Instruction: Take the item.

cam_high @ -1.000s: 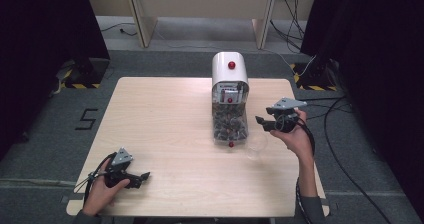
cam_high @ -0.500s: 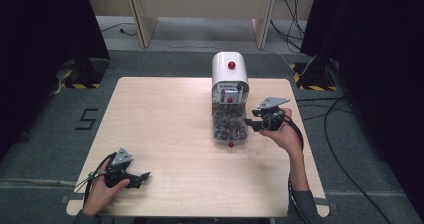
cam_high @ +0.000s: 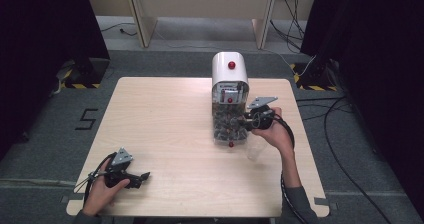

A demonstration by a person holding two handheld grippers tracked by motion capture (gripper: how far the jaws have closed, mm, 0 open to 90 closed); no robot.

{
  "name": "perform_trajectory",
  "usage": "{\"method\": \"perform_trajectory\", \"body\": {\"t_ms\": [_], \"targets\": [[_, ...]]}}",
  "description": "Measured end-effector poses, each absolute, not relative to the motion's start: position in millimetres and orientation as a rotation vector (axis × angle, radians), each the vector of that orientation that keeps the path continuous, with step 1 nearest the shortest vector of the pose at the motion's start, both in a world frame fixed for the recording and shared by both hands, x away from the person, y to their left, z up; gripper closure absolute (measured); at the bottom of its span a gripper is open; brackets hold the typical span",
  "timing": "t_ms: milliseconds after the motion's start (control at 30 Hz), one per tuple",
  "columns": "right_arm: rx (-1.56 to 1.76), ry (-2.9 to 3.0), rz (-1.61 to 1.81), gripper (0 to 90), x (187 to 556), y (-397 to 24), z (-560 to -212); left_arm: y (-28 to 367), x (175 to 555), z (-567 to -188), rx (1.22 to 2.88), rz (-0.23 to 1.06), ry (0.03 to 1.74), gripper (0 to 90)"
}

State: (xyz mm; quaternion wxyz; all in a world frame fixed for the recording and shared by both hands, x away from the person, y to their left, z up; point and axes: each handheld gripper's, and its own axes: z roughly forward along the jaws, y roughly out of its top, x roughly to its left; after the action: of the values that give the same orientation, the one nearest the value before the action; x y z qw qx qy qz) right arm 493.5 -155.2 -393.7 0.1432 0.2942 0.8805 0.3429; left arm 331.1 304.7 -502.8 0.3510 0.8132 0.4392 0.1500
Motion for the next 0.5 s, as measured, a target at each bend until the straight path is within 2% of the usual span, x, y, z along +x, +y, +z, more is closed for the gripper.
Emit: {"method": "perform_trajectory", "body": {"t_ms": [500], "targets": [[0.847,2.592,0.925,63.4,503,-150,-407,305,331,-503,2.106,0.389,1.137,0.0]]}}
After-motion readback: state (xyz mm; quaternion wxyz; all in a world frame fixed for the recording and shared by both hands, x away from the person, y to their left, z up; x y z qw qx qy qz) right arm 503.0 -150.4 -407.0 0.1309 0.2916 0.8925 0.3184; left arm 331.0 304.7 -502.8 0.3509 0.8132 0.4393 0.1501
